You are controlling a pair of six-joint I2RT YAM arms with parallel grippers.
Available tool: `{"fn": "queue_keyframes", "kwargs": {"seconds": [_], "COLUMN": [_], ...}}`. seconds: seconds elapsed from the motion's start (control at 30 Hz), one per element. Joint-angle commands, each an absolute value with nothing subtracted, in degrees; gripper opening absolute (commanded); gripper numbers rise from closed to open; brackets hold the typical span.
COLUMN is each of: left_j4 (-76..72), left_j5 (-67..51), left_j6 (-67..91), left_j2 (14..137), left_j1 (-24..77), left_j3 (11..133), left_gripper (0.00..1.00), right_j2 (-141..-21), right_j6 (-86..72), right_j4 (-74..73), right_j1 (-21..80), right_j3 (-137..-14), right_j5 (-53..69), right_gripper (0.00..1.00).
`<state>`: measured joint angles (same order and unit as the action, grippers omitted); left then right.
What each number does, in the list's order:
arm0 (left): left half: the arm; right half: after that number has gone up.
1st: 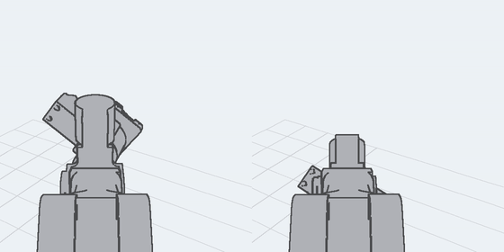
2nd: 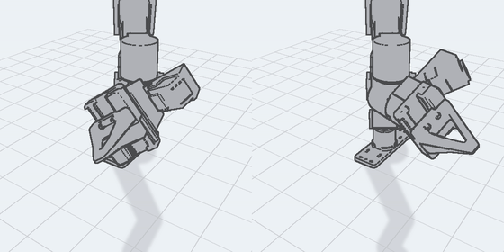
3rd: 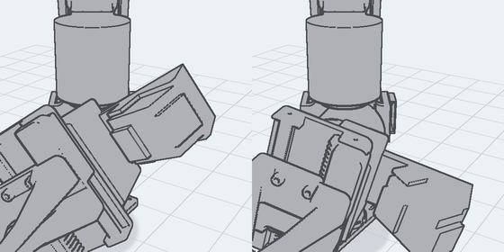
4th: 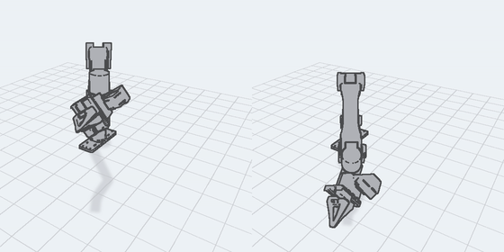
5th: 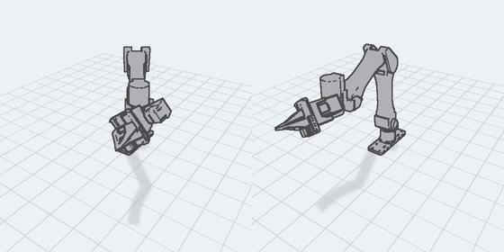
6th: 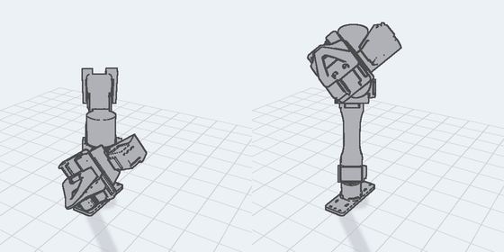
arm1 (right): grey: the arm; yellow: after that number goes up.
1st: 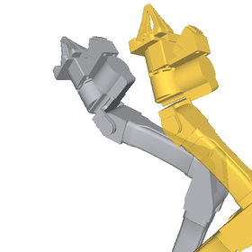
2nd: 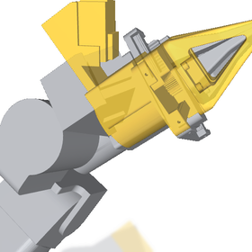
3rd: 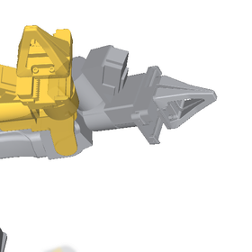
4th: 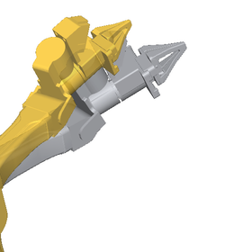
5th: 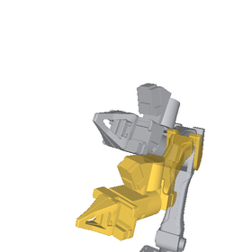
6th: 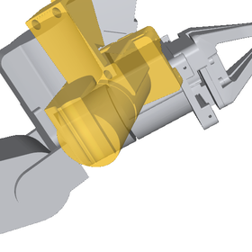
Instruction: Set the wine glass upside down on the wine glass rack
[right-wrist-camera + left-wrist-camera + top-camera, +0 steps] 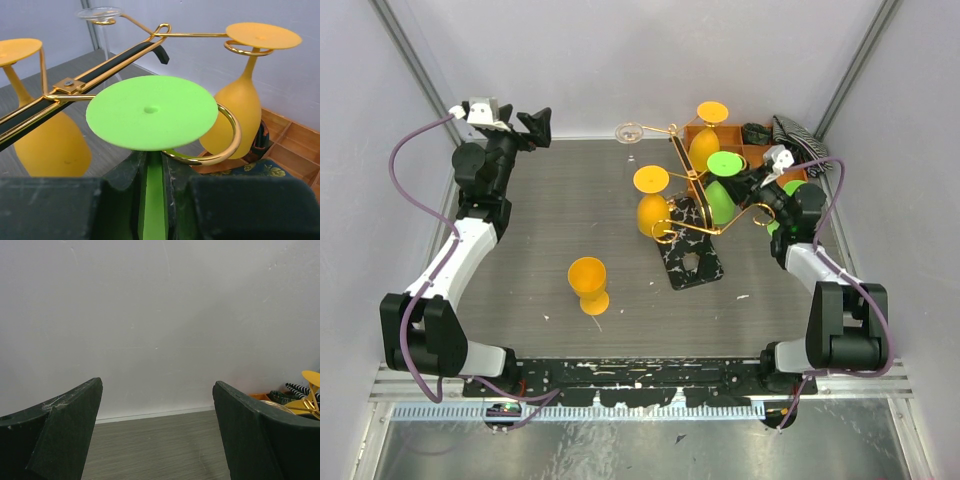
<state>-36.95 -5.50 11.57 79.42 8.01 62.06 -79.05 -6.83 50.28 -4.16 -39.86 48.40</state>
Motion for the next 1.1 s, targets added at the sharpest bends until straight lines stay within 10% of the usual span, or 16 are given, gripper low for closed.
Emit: {"fn": "queue_keyframes", "kwargs": {"seconds": [0.0,1.07], "left_j4": [-37.8,-37.4], "left_j5": [-5.6,-5.4], "left_j6": [10.9,10.1], "left_j2": [79.2,79.2], "left_j1": [7.8,7.8], "left_j3": [63.6,63.4], "left_gripper": [0.98,0.98], "right_j2": [-80.5,-78.7], "right_j6": [-8.7,-4.7], "right_j4": [59.6,60.4], "right_j1": [-4.0,-3.4], "right_j3": [-41.7,-37.4], "right_j5": [42.5,28.9], "right_gripper": [0.01,0.01]}}
